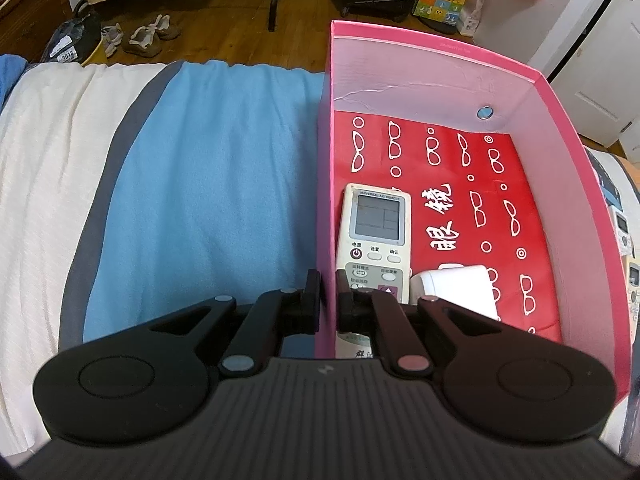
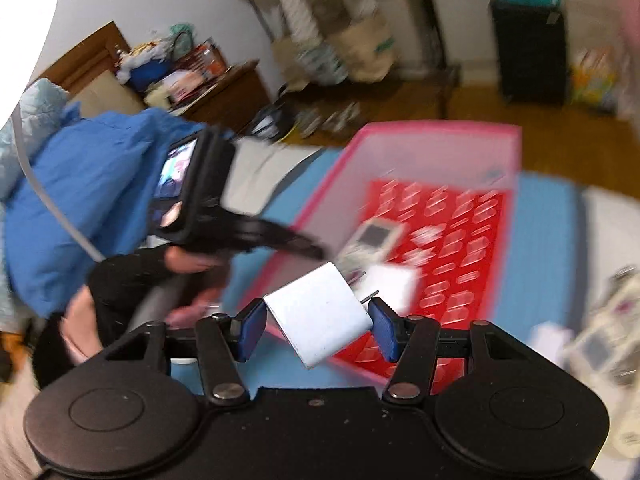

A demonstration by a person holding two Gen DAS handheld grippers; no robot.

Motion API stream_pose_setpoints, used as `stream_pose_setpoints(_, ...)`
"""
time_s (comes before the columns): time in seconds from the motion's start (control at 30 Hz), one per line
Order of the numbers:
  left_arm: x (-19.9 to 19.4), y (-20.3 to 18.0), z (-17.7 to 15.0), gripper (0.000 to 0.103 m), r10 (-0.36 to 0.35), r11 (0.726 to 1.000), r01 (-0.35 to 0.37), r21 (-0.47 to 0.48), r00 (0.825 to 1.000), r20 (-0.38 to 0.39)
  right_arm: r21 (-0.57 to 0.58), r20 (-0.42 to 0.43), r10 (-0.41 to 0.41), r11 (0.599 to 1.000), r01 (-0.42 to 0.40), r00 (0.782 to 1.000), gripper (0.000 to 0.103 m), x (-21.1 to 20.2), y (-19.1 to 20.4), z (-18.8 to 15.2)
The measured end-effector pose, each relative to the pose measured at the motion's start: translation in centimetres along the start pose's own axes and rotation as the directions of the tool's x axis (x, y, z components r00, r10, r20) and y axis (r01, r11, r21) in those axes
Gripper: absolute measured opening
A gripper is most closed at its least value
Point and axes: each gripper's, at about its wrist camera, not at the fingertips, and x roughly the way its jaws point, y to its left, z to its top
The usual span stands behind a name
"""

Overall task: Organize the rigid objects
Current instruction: 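Carry the plug charger into the pink box and open the right gripper, then move the right gripper over the cream remote on the bed and grasp it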

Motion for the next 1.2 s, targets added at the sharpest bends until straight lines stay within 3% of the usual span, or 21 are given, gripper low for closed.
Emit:
stream_pose_setpoints(0.17,0.0,-0.2,0.0,0.005,0.005,1.000,-0.005,0.006,1.000,-0.001,0.033,-0.128,-0.124,0.991,0.130,0.984,0.061,5.5,1.0,0.8)
stream_pose_setpoints(0.23,0.0,-0.1,0.0,0.005,0.001,1.000,-0.001,0.003,1.000,0.000,0.043,-0.196,-0.172,0.982,0.184,0.966,0.061,7.8,0.5,1.0)
stream_pose_setpoints(0.4,0.0,-0.2,0.1,0.005,-0.002,1.000,0.002,0.004,1.000,0.000,0.071,-0.332,-0.196,0.970,0.232,0.922,0.061,11.6,-0.6,0.4)
stream_pose_setpoints(0.6,0.1,0.3,0.1,0.006,-0.023,1.000,0.023,-0.018,1.000,-0.002,0.065,-0.296,-0.299,0.941,0.331,0.907,0.062,13.1,-1.8,0.0)
stream_pose_setpoints(0.77,0.0,-0.1,0.1,0.006,-0.013,1.000,0.013,0.002,1.000,0.001,0.090,-0.212,-0.241,0.960,0.265,0.947,0.064,9.1,-1.8,0.3)
stream_pose_setpoints(0.97,0.0,0.0,0.3,0.006,-0.011,0.999,0.011,-0.033,1.000,-0.016,-0.023,-0.045,-0.215,0.976,0.214,0.976,0.064,0.3,-1.7,0.9)
stream_pose_setpoints(1.1,0.0,-0.3,0.3,0.006,0.002,1.000,-0.002,-0.026,1.000,-0.017,-0.150,0.011,-0.315,0.938,0.313,0.949,0.064,-3.3,-3.3,0.4)
stream_pose_setpoints(1.2,-0.1,-0.1,0.3,0.006,-0.001,0.999,0.001,-0.035,1.000,-0.018,-0.107,0.009,-0.387,0.916,0.386,0.922,0.064,-6.0,-6.4,-0.2)
